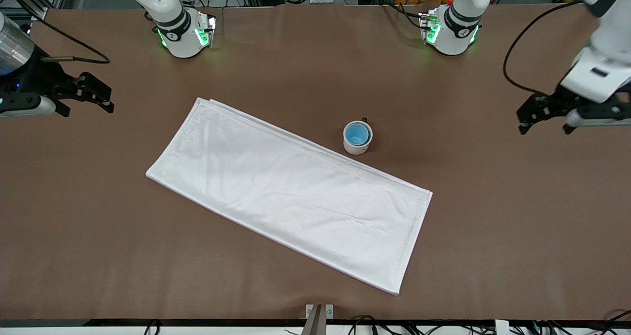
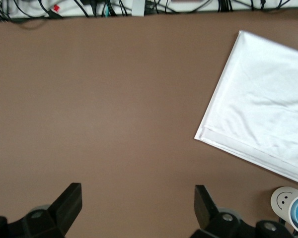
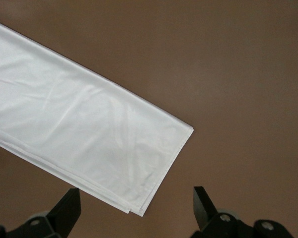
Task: Place blue cup into white mug on table
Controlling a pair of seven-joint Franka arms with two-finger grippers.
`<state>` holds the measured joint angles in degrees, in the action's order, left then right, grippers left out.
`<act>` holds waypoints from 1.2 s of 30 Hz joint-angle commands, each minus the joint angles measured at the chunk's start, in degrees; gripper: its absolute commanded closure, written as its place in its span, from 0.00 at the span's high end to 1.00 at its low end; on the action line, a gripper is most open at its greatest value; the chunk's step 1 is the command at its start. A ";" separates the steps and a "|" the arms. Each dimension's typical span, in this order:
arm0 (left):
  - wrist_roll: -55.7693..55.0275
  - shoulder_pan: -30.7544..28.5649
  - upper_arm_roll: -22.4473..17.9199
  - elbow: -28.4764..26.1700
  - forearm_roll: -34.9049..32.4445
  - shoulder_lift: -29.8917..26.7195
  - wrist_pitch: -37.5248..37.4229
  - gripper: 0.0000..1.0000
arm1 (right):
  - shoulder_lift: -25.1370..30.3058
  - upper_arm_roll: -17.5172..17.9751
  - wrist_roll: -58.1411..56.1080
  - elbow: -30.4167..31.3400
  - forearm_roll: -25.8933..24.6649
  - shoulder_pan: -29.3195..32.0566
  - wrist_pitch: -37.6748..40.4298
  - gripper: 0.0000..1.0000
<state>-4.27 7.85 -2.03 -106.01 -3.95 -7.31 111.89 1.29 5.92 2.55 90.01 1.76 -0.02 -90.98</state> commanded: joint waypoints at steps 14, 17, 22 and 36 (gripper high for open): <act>13.76 -1.79 -0.08 12.58 8.08 3.44 -18.99 1.00 | 2.13 -0.03 -1.14 2.19 1.23 0.46 -0.16 1.00; 13.32 -1.70 -0.08 12.67 8.35 3.97 -18.99 1.00 | 2.13 -0.03 -1.14 2.19 1.23 0.46 -0.16 1.00; 12.97 -1.61 0.01 12.58 8.08 4.23 -18.90 1.00 | 2.13 -0.03 -1.14 2.19 1.23 0.54 -0.16 1.00; 6.02 -1.17 0.10 12.58 2.20 5.55 -18.55 1.00 | 2.04 -0.03 -1.05 2.19 1.23 0.54 -0.25 1.00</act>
<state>3.18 6.62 -2.05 -95.20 0.56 -2.85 94.33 1.39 5.92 2.51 90.42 1.82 -0.02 -90.87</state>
